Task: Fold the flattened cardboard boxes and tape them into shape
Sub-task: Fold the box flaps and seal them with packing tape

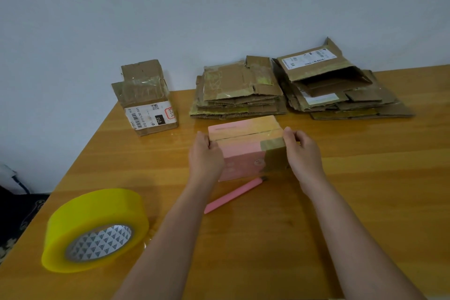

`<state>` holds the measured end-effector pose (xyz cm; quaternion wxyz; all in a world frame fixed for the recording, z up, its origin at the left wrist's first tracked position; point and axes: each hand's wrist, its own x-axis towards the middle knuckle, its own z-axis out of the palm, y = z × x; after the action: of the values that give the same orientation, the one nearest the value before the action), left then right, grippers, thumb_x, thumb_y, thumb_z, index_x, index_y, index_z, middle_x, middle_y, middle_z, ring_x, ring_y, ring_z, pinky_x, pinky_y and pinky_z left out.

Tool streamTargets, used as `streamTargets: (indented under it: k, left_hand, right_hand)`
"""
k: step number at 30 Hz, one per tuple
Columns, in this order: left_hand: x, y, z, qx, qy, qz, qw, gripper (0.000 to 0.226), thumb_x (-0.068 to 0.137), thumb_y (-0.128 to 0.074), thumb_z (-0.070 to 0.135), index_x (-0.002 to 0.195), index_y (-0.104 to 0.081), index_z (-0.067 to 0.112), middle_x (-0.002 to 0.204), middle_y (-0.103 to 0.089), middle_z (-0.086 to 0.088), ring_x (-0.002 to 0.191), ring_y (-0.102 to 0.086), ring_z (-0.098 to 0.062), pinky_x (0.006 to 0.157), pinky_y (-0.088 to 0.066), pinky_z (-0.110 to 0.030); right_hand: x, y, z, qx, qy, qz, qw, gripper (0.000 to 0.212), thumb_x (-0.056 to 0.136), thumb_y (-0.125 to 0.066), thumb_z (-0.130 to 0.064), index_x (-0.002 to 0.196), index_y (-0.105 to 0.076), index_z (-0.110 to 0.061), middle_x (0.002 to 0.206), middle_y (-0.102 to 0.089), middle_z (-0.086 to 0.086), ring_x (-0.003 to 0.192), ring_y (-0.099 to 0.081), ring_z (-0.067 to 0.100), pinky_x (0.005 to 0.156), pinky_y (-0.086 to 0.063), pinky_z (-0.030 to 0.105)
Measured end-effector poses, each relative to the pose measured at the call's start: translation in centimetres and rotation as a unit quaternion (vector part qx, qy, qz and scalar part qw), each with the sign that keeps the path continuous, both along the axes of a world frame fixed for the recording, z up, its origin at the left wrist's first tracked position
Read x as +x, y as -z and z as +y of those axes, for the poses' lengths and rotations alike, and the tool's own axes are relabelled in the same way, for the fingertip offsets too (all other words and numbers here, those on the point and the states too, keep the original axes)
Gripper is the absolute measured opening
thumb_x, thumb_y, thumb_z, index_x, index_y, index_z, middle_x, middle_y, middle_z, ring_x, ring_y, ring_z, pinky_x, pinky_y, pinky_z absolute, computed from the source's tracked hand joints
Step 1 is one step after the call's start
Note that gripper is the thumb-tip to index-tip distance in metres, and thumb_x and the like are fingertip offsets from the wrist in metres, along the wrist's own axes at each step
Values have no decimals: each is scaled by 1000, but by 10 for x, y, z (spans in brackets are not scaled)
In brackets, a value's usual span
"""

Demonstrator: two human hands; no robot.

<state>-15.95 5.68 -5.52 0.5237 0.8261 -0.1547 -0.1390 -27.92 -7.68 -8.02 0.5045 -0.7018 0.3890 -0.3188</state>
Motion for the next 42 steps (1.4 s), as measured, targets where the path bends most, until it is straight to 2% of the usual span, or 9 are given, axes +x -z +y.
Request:
streamTargets:
  k: [3,7,12,21,25,29,34,37,42]
  left_hand:
    - [1,-10,-5,56,-7,27,998,24,96,-37,4,107,-58,8,105,-64,-10,92,-62,-26,76,-57,-42]
    - [-6,-17,-14,44,-17,94,994,28,101,-41,20,114,-56,1,100,-63,-9,89,-62,-23,64,-52,-33]
    - [-13,-5,-11,13,-53,60,997,29,93,-59,45,99,-63,16,88,-69,-2,77,-70,-20,70,-62,-41]
    - [-20,-6,7,-74,-12,29,997,17,97,-59,25,91,-67,11,93,-69,-18,90,-66,-39,77,-55,-58]
    - [-18,-3,13,-86,9,12,996,9,96,-59,22,101,-67,21,97,-69,-4,92,-65,-23,77,-58,-38]
    - [-13,0,10,-41,-14,-20,999,40,94,-60,42,119,-63,11,102,-66,1,88,-60,-9,62,-45,-17]
    - [-30,-2,-7,70,-100,-62,991,68,70,-65,74,102,-45,18,93,-53,5,82,-52,-14,64,-41,-27]
    - [-29,0,-12,39,-134,-32,990,60,73,-68,68,103,-46,21,95,-57,5,86,-57,-16,73,-50,-34]
    - [-25,7,-8,-35,-128,-48,990,39,85,-65,55,95,-55,18,81,-55,11,72,-51,-5,55,-38,-22]
  right_hand:
    - [3,-13,-7,-39,-15,61,997,50,101,-36,-51,107,-61,-8,91,-60,7,78,-55,17,71,-52,41]
    - [20,-19,-2,-41,-53,79,995,69,87,-60,-60,135,-49,-12,106,-50,-8,95,-49,9,73,-46,22]
    - [22,-6,4,14,10,16,1000,54,83,-71,-47,128,-53,-23,106,-60,-11,92,-58,8,80,-57,36]
    - [-7,-4,6,42,-23,-110,993,21,97,-58,-25,118,-58,-29,98,-64,-19,81,-59,-16,63,-47,7]
    - [-17,-6,12,26,11,-110,993,10,100,-54,-24,103,-63,-27,90,-62,-16,77,-59,-8,63,-45,11]
    - [-9,-11,18,-97,36,-1,995,40,96,-48,-53,89,-56,-14,72,-51,-5,60,-46,6,54,-33,20]
    - [10,-16,35,-124,108,120,979,71,66,-65,-78,101,-40,-21,92,-48,-6,77,-51,12,52,-33,23]
    - [13,-17,32,-112,117,117,980,65,69,-69,-72,100,-42,-21,92,-49,-6,78,-51,13,52,-30,22]
    - [10,-10,30,-139,130,65,980,42,83,-65,-58,92,-45,-23,78,-43,-18,70,-45,6,55,-30,18]
